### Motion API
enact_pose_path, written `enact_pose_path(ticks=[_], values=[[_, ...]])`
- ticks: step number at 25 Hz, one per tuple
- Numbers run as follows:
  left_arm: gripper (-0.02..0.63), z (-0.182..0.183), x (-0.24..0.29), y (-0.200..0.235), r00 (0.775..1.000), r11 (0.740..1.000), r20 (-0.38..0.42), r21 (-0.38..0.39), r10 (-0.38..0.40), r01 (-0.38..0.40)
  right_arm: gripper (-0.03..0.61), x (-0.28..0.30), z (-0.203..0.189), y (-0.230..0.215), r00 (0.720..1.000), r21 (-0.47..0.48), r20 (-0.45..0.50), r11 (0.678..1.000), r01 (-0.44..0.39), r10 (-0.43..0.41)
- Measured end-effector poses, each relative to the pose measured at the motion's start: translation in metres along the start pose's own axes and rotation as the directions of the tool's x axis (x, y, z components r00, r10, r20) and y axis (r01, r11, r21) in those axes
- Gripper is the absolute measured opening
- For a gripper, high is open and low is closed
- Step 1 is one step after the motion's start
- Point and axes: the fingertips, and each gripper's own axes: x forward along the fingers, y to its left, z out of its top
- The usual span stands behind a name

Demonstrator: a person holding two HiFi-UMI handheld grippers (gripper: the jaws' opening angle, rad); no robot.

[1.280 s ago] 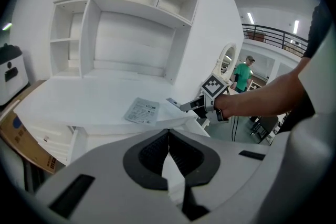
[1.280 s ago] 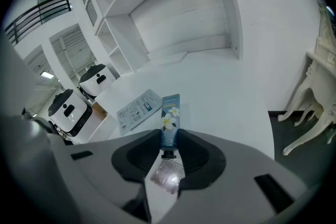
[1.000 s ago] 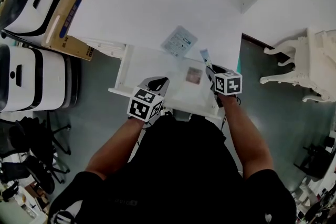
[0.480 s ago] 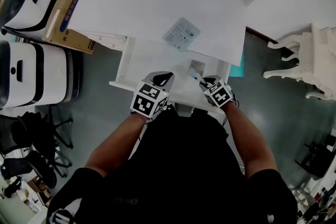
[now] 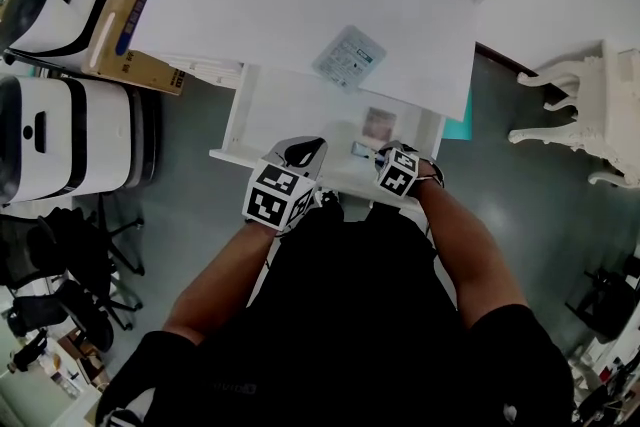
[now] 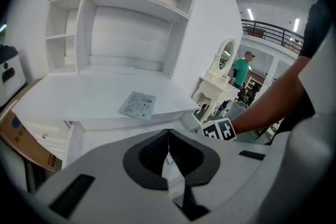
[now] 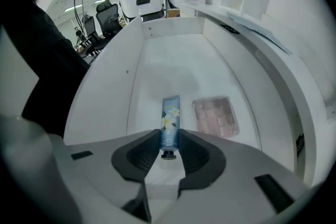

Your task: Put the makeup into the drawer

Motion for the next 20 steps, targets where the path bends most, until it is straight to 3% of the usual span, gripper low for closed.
enact_pose_path(ticks=[13, 20], values=[[0.011, -0.009, -0.013, 0.006, 0.999, 0.998, 0.0, -0.033, 0.045, -0.045, 0.123, 0.028, -0.017, 0.0, 0.995, -0.088, -0.092, 0.996, 0.022, -0.03], [0.011, -0.01, -0.013, 0.004, 0.999, 0.999, 0.005, -0.037, 0.035, -0.035, 0.127, 0.025, -0.012, -0.003, 0.996, -0.045, -0.08, 0.998, 0.038, -0.042]])
